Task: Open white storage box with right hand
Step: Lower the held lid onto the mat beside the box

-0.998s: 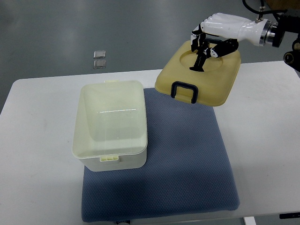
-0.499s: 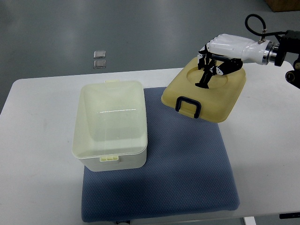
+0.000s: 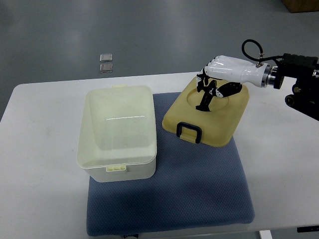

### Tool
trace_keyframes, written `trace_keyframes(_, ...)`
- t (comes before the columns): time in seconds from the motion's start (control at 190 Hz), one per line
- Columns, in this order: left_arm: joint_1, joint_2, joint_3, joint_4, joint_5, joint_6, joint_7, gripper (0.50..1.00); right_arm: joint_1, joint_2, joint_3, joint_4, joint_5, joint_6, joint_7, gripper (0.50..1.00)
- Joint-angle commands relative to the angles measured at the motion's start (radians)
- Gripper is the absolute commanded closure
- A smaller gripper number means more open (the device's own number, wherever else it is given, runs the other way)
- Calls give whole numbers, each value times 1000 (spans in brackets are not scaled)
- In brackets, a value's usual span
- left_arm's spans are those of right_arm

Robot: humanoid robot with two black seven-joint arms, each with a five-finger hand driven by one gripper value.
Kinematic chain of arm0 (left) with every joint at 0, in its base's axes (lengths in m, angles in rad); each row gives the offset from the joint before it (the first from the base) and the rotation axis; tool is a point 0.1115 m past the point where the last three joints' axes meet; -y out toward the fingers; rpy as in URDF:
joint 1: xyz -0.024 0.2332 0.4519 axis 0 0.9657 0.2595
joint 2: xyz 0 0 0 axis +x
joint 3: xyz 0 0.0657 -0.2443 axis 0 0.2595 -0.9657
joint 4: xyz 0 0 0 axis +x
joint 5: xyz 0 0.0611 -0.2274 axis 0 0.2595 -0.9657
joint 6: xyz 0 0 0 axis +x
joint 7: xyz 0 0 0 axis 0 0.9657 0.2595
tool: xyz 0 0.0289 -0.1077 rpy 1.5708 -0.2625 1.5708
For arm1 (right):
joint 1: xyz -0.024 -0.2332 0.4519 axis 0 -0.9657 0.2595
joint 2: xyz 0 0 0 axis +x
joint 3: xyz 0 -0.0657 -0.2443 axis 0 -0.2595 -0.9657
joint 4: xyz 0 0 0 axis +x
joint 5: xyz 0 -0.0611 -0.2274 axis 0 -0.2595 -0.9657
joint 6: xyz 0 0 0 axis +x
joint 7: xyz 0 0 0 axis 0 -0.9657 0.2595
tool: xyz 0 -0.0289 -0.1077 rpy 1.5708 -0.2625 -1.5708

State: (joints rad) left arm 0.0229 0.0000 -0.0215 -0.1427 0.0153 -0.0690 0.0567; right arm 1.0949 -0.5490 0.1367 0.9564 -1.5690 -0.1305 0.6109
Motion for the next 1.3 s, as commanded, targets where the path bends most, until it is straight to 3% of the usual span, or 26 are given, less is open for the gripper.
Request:
trace_keyframes(0.0, 0, 0, 0, 0, 0, 0, 0, 500, -1, 12, -3, 21, -2, -1, 0, 1000)
trace_keyframes(0.662, 0, 0, 0, 0, 0, 0, 0, 500, -38, 84, -35, 73, -97, -64, 0, 1000)
trace_keyframes(0.872, 0, 0, 0, 0, 0, 0, 0, 500, -82, 86, -37, 65, -97, -112, 0, 863)
trace_keyframes(1.024, 0, 0, 0, 0, 0, 0, 0, 500, -101, 86, -35, 62, -97, -136, 0, 810)
trace_keyframes(1.114, 0, 0, 0, 0, 0, 0, 0, 500, -110, 86, -35, 61, -97, -152, 0, 750)
trace_keyframes(1.292, 0, 0, 0, 0, 0, 0, 0, 500, -124, 83, -37, 61, -97, -166, 0, 703)
